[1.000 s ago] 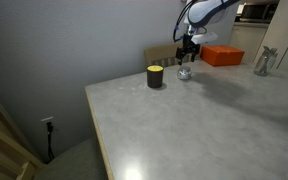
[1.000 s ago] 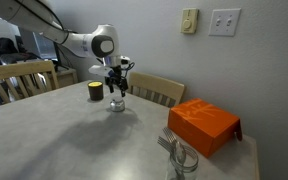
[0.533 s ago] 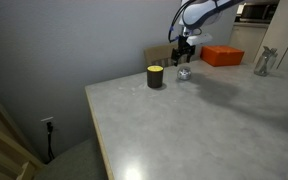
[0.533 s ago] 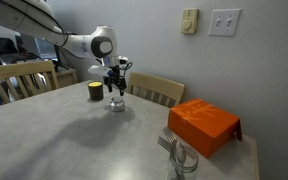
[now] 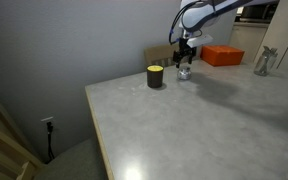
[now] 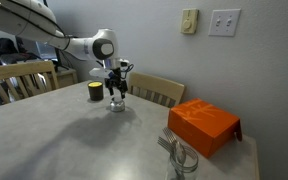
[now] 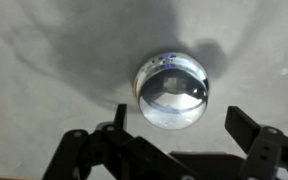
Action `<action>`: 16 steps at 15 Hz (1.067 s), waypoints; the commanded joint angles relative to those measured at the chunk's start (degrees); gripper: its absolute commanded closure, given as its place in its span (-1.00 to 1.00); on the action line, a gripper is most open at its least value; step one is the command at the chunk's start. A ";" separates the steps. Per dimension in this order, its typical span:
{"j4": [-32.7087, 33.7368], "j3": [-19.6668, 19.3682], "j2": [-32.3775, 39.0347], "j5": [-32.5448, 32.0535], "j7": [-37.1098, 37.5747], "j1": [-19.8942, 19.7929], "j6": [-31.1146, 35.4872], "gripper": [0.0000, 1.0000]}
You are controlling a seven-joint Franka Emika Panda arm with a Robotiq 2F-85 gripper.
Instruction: Put the lid on the table
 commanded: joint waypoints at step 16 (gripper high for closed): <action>2.61 2.11 2.39 1.56 -0.69 -1.67 -1.02 -1.00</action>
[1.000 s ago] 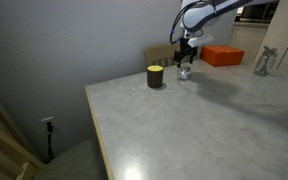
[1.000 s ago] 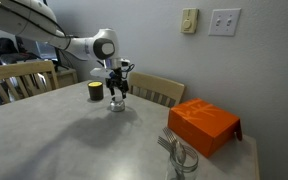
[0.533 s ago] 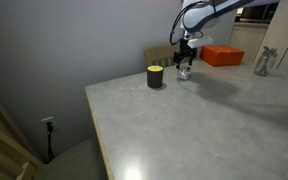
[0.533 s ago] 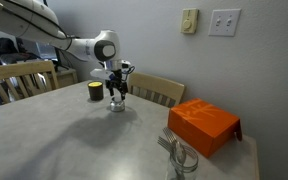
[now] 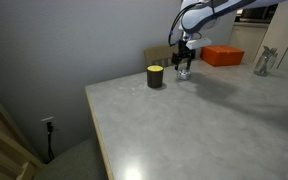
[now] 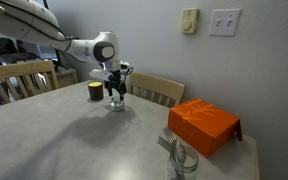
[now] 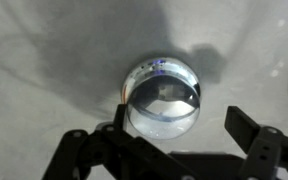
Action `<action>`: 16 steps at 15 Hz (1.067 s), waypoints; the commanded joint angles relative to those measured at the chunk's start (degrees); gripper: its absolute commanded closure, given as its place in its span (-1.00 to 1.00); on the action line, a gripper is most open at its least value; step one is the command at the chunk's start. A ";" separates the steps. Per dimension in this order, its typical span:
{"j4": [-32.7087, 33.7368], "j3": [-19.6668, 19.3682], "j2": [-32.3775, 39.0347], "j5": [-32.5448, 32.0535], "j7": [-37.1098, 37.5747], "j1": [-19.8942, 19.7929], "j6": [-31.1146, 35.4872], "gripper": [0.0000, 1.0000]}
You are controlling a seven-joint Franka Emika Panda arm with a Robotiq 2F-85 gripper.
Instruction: Put the lid on the table
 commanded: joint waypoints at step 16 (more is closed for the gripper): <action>-0.31 0.19 -0.24 -0.06 -1.27 -0.90 -1.67 0.11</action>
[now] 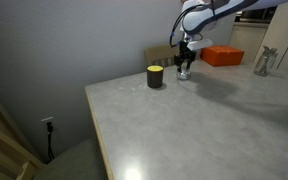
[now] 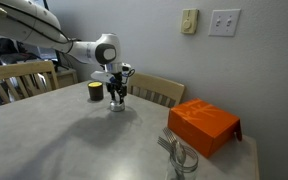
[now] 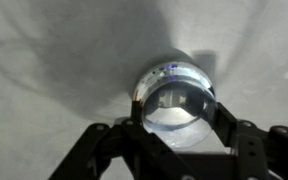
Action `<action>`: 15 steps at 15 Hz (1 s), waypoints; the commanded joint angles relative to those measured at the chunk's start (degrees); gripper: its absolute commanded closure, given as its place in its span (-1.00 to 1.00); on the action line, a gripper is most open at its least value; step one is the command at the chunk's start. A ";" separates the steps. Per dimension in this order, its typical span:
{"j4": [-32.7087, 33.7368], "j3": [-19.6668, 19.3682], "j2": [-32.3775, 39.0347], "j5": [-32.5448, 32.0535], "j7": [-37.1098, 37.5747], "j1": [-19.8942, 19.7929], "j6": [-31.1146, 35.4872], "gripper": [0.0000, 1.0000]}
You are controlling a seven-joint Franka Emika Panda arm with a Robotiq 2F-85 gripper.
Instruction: Put the lid on the table
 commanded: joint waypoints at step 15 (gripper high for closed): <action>-20.41 1.03 -10.86 5.65 5.50 -2.09 -1.91 0.11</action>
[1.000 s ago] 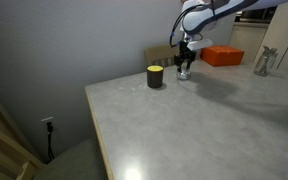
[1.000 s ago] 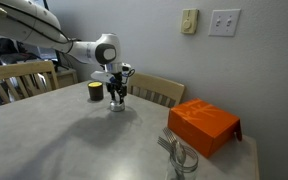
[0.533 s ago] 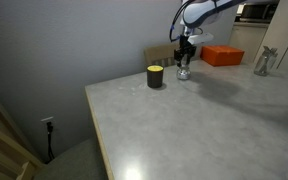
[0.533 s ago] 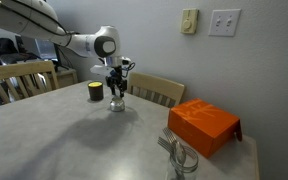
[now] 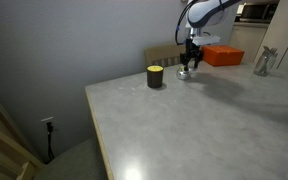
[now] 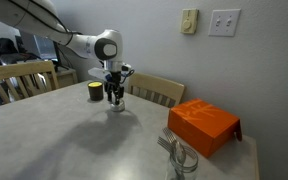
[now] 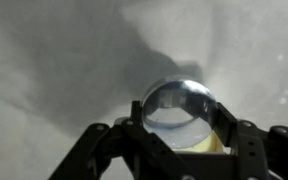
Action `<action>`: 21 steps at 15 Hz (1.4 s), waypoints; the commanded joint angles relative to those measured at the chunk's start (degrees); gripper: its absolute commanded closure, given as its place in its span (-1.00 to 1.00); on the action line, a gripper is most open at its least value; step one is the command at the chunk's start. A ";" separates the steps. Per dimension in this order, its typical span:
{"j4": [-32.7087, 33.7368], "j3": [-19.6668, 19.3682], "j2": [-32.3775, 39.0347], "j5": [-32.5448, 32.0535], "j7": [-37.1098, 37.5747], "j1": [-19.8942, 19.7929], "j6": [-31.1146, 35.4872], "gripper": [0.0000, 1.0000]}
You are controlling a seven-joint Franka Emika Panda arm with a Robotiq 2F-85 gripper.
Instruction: Put the lid on the table
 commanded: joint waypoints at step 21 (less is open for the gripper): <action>-26.72 0.14 -12.58 5.66 8.04 2.21 8.06 -1.00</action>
